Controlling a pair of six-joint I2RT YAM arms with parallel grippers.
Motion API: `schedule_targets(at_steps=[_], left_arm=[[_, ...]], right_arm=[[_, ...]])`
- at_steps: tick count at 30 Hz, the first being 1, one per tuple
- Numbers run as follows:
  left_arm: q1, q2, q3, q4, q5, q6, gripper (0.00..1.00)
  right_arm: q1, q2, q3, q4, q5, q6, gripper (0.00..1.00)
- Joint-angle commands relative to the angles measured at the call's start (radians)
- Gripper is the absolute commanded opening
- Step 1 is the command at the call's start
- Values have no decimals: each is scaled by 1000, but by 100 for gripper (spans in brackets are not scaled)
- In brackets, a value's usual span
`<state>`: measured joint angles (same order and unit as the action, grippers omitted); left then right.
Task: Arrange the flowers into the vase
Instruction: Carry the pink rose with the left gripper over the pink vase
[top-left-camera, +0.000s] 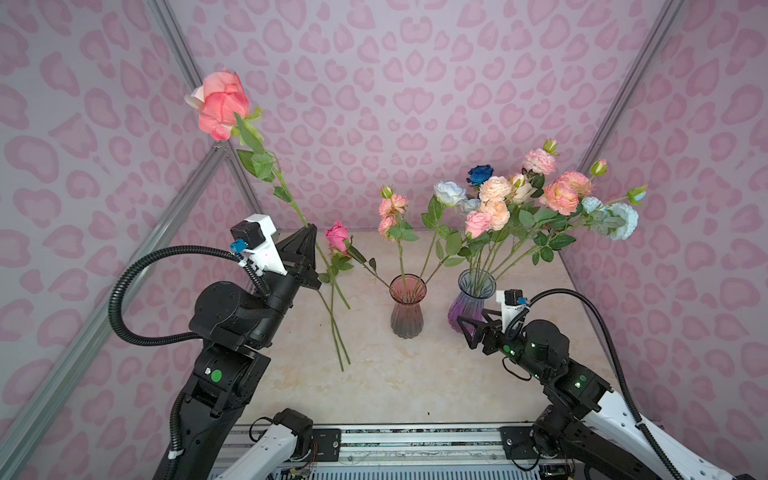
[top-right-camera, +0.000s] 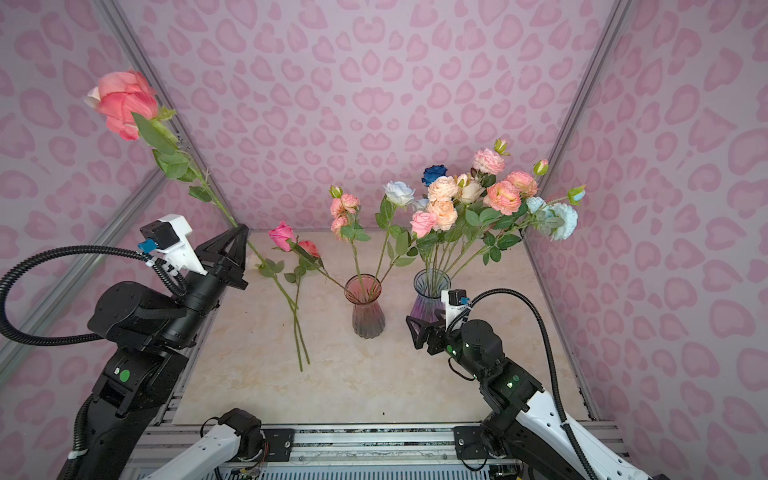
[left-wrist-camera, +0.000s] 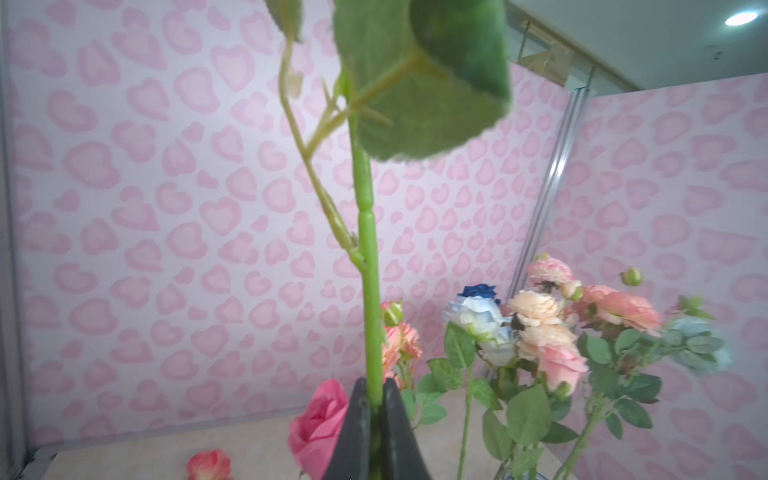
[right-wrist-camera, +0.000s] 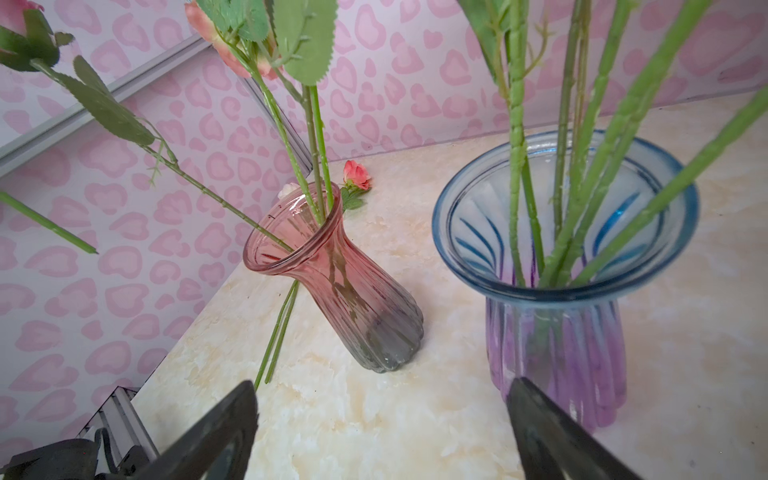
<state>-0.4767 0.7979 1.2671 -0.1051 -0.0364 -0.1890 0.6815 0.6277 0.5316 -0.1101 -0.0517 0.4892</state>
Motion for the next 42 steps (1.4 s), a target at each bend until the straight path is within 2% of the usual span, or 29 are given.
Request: schedule_targets(at_steps=[1, 5, 9, 13, 21, 42], left_arm=[[-89, 26, 43, 30, 27, 88, 3], [-225, 81, 72, 31, 0, 164, 3], [-351, 180, 162, 43, -27, 239, 3], [-430, 293, 197, 97, -42, 309, 3], [-457, 449, 181, 203, -72, 341, 3], [-479, 550, 100, 320, -193, 380, 3]], right_arm=[[1, -5, 22, -17, 26, -16, 94], [1, -4, 40, -44, 43, -28, 94], [1, -7, 45, -54, 47, -26, 94], [1, -8, 42, -47, 47, -12, 94], [1, -15, 29, -48, 39, -2, 94], [-2, -46, -33, -23, 52, -33, 94]])
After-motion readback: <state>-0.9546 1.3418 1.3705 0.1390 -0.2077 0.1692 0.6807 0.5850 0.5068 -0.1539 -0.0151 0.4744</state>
